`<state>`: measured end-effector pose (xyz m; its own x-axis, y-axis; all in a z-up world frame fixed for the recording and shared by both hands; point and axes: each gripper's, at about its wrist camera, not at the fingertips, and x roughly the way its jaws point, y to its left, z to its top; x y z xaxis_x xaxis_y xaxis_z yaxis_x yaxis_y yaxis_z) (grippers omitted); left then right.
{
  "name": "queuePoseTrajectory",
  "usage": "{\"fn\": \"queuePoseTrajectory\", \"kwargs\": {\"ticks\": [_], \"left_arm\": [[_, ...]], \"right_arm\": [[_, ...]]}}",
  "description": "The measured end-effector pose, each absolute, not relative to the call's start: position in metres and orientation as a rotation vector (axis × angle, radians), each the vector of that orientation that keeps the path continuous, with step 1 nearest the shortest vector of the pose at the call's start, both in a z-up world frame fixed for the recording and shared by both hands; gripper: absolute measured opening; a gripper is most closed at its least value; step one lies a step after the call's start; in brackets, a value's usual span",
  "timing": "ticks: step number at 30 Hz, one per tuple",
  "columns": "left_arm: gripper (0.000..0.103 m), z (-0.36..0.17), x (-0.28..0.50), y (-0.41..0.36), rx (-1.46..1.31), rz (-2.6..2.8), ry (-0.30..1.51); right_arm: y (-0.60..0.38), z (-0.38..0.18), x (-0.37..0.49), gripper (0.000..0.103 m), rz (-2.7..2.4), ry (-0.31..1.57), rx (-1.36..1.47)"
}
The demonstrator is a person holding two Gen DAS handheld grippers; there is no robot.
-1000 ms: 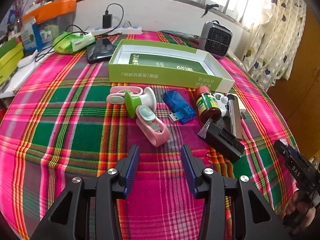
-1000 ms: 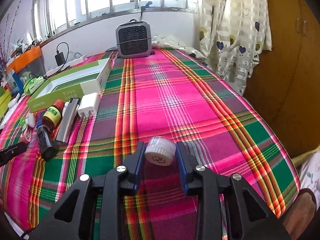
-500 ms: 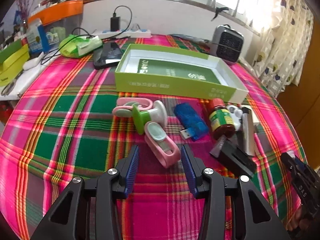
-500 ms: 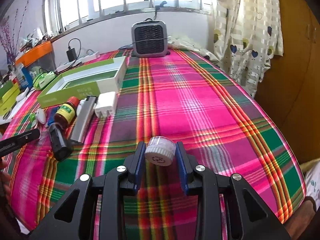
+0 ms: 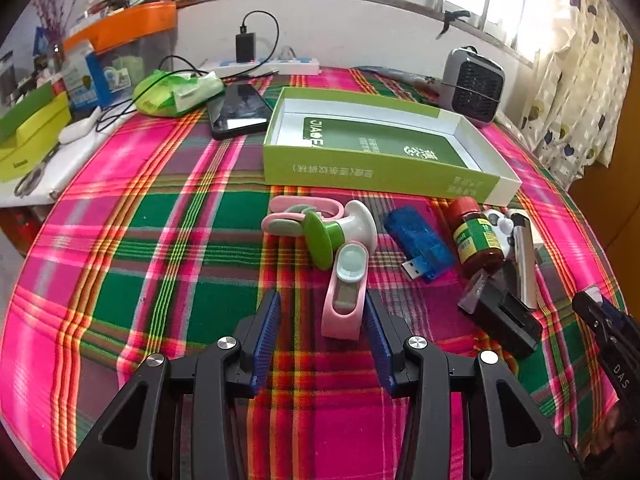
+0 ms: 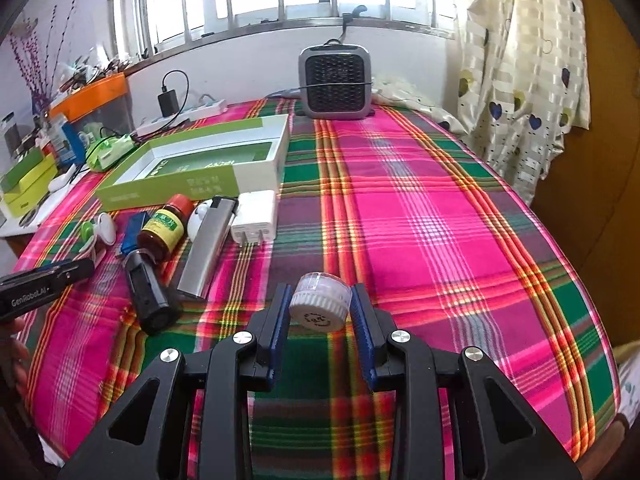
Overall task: Organize rigid objects
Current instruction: 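Grasp white jar with right tool while left tool grasps pink-and-white gadget, then carry white jar with right tool while left tool carries pink gadget into green box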
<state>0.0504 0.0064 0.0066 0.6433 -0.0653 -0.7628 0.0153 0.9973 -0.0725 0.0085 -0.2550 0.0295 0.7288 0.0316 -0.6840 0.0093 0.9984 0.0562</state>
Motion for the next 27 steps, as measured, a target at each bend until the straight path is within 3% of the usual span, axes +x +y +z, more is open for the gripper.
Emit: {"fn": "queuePoseTrajectory", "kwargs": {"ticks": [13,27], "left_arm": [[0.04,0.006,0.063,0.002,-0.012,-0.055,0.87],[0.019,0.007,0.061,0.0,-0.019,-0.079,0.87]], "right_arm": [[-0.248,0.028,0.016,0.031,0.032,0.768,0.053],[-0.246,0.029,0.017,0.032,0.037,0.767,0.047]]}}
